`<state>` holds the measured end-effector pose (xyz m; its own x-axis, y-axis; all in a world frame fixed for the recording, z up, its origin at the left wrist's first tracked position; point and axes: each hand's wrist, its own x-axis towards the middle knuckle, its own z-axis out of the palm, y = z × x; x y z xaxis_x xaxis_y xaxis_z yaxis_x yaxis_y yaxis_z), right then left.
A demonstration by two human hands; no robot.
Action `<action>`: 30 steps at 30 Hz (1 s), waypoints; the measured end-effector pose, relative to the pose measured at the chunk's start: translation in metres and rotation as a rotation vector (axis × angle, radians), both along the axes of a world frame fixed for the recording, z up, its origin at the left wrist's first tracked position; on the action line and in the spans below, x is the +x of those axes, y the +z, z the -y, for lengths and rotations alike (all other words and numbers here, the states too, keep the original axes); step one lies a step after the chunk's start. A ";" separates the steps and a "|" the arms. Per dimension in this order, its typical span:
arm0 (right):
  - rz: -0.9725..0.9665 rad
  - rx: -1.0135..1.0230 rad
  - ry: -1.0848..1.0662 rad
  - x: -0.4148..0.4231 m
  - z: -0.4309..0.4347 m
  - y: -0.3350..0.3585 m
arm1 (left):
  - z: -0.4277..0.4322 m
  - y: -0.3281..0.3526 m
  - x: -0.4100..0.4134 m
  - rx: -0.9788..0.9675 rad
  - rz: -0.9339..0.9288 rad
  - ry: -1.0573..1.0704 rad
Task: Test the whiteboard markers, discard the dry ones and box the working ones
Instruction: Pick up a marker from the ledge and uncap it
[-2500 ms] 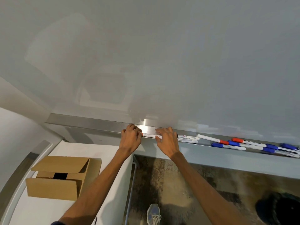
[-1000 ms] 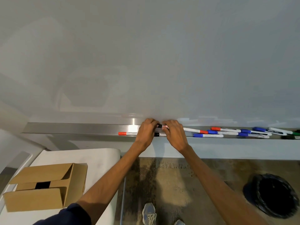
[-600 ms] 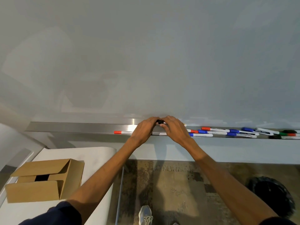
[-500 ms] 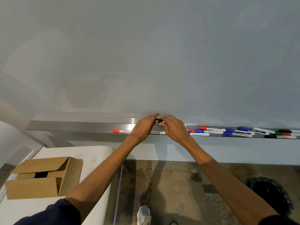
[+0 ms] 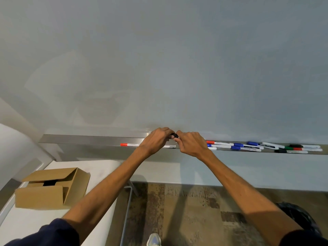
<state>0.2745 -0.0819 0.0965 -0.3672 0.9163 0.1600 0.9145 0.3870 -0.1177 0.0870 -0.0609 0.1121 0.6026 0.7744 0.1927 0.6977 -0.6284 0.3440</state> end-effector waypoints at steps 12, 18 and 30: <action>-0.306 0.240 -0.174 0.043 -0.002 0.056 | 0.018 0.062 0.039 0.165 0.205 0.147; -0.631 0.307 -0.211 0.044 -0.012 0.134 | 0.009 0.120 0.056 0.215 0.466 0.213; -0.991 0.378 -0.198 0.043 -0.018 0.257 | -0.024 0.220 0.077 0.349 0.667 0.284</action>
